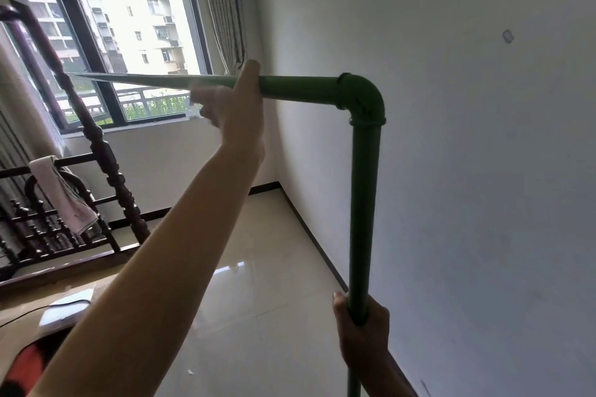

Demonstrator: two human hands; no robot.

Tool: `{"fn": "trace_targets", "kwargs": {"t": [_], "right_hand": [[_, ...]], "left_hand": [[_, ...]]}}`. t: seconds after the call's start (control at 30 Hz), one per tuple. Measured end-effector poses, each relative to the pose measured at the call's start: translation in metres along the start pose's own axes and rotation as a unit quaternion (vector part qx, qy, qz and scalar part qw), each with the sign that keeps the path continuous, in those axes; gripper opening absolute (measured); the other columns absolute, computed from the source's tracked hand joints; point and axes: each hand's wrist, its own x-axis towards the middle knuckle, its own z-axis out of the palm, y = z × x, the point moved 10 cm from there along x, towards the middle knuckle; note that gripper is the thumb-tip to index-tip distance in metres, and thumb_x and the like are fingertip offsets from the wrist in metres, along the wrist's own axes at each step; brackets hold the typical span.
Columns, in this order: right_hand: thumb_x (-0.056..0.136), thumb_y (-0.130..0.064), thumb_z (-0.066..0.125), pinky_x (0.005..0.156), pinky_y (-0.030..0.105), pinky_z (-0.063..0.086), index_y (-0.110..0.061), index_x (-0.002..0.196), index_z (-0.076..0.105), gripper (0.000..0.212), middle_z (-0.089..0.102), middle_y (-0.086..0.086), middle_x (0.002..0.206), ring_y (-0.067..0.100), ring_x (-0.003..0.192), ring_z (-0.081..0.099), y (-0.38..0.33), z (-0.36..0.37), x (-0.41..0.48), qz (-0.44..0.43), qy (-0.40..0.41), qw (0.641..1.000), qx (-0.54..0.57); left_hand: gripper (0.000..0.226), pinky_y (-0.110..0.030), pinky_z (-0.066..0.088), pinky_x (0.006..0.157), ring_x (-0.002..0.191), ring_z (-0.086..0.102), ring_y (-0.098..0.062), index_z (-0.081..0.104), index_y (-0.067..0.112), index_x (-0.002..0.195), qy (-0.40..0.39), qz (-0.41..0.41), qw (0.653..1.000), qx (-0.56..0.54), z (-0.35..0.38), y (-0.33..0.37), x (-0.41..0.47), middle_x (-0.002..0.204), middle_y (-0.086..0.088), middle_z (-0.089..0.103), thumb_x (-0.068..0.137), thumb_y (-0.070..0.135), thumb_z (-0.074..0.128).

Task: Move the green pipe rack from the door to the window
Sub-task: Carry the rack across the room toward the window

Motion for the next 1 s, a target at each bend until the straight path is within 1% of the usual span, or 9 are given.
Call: {"fn": "trace_targets", "kwargs": {"t": [0.03, 0.1, 0.17, 0.23, 0.33, 0.47, 0.63, 0.87, 1.0], "right_hand": [[0.084, -0.005, 0.070, 0.038, 0.015, 0.035, -0.023, 0.043, 0.043, 0.053, 0.041, -0.004, 0.036, 0.006, 0.033, 0.038, 0.001, 0.003, 0.007, -0.006, -0.008, 1.000, 0.006], [0.084, -0.004, 0.070, 0.038, 0.010, 0.030, -0.026, 0.041, 0.038, 0.058, 0.039, -0.006, 0.034, 0.005, 0.031, 0.035, 0.005, 0.006, 0.027, -0.009, -0.014, 1.000, 0.018], [0.084, -0.001, 0.071, 0.038, 0.010, 0.029, -0.027, 0.042, 0.036, 0.060, 0.038, -0.006, 0.034, 0.005, 0.032, 0.033, 0.014, 0.007, 0.052, -0.007, -0.027, 0.999, 0.026], [0.084, -0.003, 0.071, 0.038, 0.013, 0.029, -0.027, 0.043, 0.035, 0.060, 0.036, -0.007, 0.035, 0.006, 0.033, 0.032, 0.025, 0.008, 0.079, 0.000, -0.041, 0.999, 0.036], [0.085, -0.006, 0.070, 0.038, 0.014, 0.028, -0.027, 0.043, 0.035, 0.059, 0.034, -0.006, 0.036, 0.007, 0.034, 0.031, 0.041, 0.006, 0.119, 0.007, -0.051, 0.998, 0.044], [0.083, -0.021, 0.068, 0.039, 0.022, 0.028, -0.022, 0.047, 0.037, 0.047, 0.031, -0.003, 0.040, 0.008, 0.037, 0.030, 0.062, 0.014, 0.166, 0.010, -0.068, 0.997, 0.033], [0.079, -0.025, 0.063, 0.038, 0.024, 0.029, -0.024, 0.046, 0.034, 0.045, 0.031, -0.003, 0.040, 0.008, 0.035, 0.030, 0.076, 0.038, 0.212, -0.003, -0.082, 0.996, 0.041], [0.084, -0.007, 0.069, 0.037, 0.017, 0.030, -0.020, 0.045, 0.035, 0.054, 0.034, -0.005, 0.037, 0.008, 0.034, 0.032, 0.091, 0.111, 0.273, -0.007, -0.112, 0.992, 0.048], [0.086, -0.008, 0.069, 0.039, 0.026, 0.033, -0.019, 0.047, 0.037, 0.052, 0.035, -0.005, 0.040, 0.012, 0.036, 0.034, 0.099, 0.169, 0.314, 0.012, -0.127, 0.990, 0.061]], "left_hand": [[0.085, -0.050, 0.047, 0.100, 0.123, 0.042, -0.028, 0.030, 0.010, 0.136, 0.053, 0.108, 0.990, 0.068, -0.005, 0.017, 0.003, 0.127, -0.010, 0.041, 0.065, 0.037, 0.070], [0.072, -0.057, 0.035, 0.108, 0.130, 0.039, -0.033, 0.043, 0.004, 0.133, 0.085, 0.381, 0.896, 0.213, 0.016, 0.058, -0.012, 0.133, -0.012, 0.044, 0.078, 0.044, 0.068], [0.054, -0.056, 0.044, 0.098, 0.113, 0.057, -0.028, 0.063, 0.005, 0.109, -0.036, 0.530, 0.800, 0.279, 0.066, 0.063, -0.032, 0.116, -0.010, 0.061, 0.096, 0.055, 0.047], [0.078, -0.049, 0.054, 0.068, 0.067, 0.065, -0.031, 0.064, 0.000, 0.074, -0.196, 0.496, 0.786, 0.313, 0.113, 0.040, -0.026, 0.071, -0.018, 0.067, 0.097, 0.064, 0.024], [0.072, -0.042, 0.046, 0.044, 0.040, 0.048, -0.034, 0.051, 0.002, 0.052, -0.178, 0.472, 0.781, 0.369, 0.150, 0.025, -0.004, 0.045, -0.025, 0.049, 0.099, 0.051, 0.028], [0.040, -0.039, 0.043, 0.049, 0.047, 0.045, -0.029, 0.037, 0.020, 0.050, -0.132, 0.445, 0.775, 0.429, 0.180, -0.001, 0.041, 0.049, -0.013, 0.043, 0.082, 0.041, 0.023], [0.048, -0.047, 0.053, 0.058, 0.057, 0.057, -0.034, 0.049, 0.013, 0.056, -0.109, 0.409, 0.793, 0.438, 0.192, -0.028, 0.091, 0.056, -0.019, 0.054, 0.078, 0.046, 0.021], [0.036, -0.023, 0.019, 0.048, 0.040, 0.021, -0.008, 0.025, 0.023, 0.049, -0.140, 0.469, 0.762, 0.423, 0.199, -0.039, 0.148, 0.044, 0.006, 0.022, 0.085, 0.031, 0.024], [0.038, -0.023, 0.016, 0.045, 0.038, 0.020, -0.011, 0.024, 0.025, 0.046, -0.127, 0.460, 0.755, 0.450, 0.188, -0.046, 0.203, 0.042, 0.007, 0.018, 0.082, 0.036, 0.020]]}}
